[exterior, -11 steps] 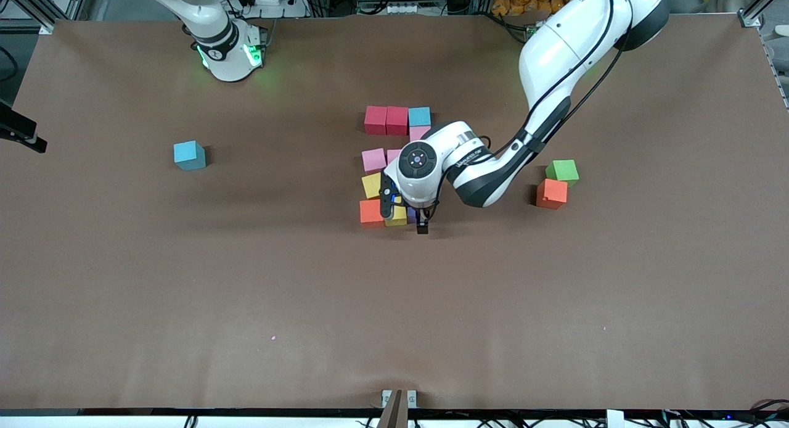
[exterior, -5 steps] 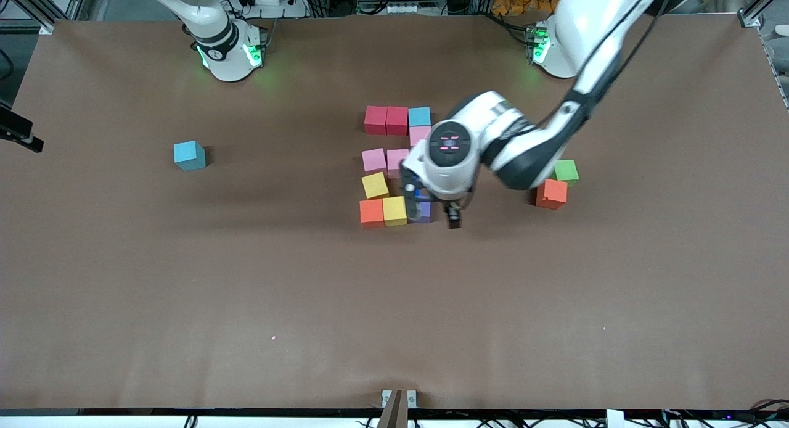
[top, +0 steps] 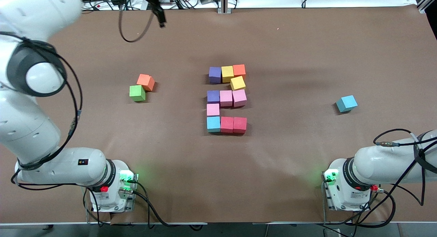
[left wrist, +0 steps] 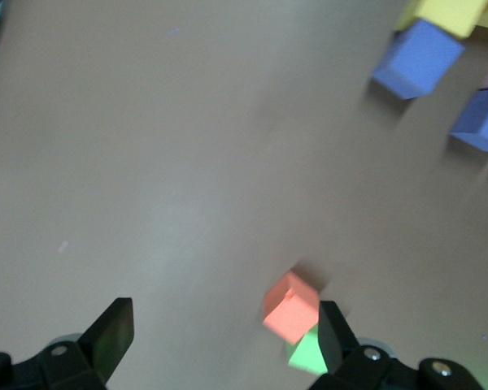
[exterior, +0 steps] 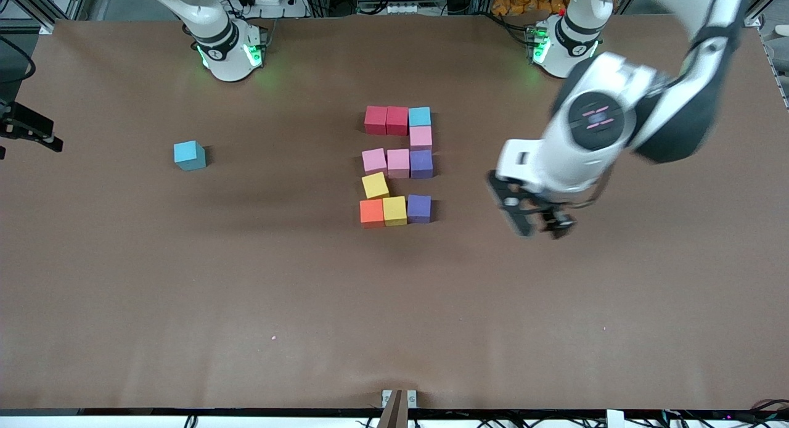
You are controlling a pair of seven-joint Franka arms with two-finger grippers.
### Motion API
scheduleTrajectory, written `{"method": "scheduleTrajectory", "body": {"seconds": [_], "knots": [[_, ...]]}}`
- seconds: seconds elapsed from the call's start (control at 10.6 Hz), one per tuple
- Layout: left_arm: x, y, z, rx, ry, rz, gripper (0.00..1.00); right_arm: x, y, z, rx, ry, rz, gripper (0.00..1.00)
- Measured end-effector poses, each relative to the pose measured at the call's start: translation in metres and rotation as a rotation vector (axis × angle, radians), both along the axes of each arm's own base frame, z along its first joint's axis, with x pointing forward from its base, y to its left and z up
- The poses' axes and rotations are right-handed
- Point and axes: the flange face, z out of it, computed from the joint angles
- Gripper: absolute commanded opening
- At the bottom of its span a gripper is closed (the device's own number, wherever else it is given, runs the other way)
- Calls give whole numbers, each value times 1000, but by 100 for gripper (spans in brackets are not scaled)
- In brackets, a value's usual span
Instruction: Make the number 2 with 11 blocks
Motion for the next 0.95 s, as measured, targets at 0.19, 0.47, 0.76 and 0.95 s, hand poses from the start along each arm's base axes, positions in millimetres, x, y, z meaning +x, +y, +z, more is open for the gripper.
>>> {"method": "scheduleTrajectory", "body": {"seconds": [0.19, 0.47, 0.76, 0.95], "knots": [[8, 59, 31, -20, -27, 140, 100, -1, -1, 0, -1, 3, -2, 100], [17, 145, 59, -93, -43, 311, 100, -1, -2, 0, -4, 4, -4, 100], [1, 161, 99, -83, -112, 475, 100, -1, -3, 0, -4, 5, -5, 100], [-15, 154, 124, -77, -153, 595, 100, -1, -3, 0, -3, 5, -6, 100]]}}
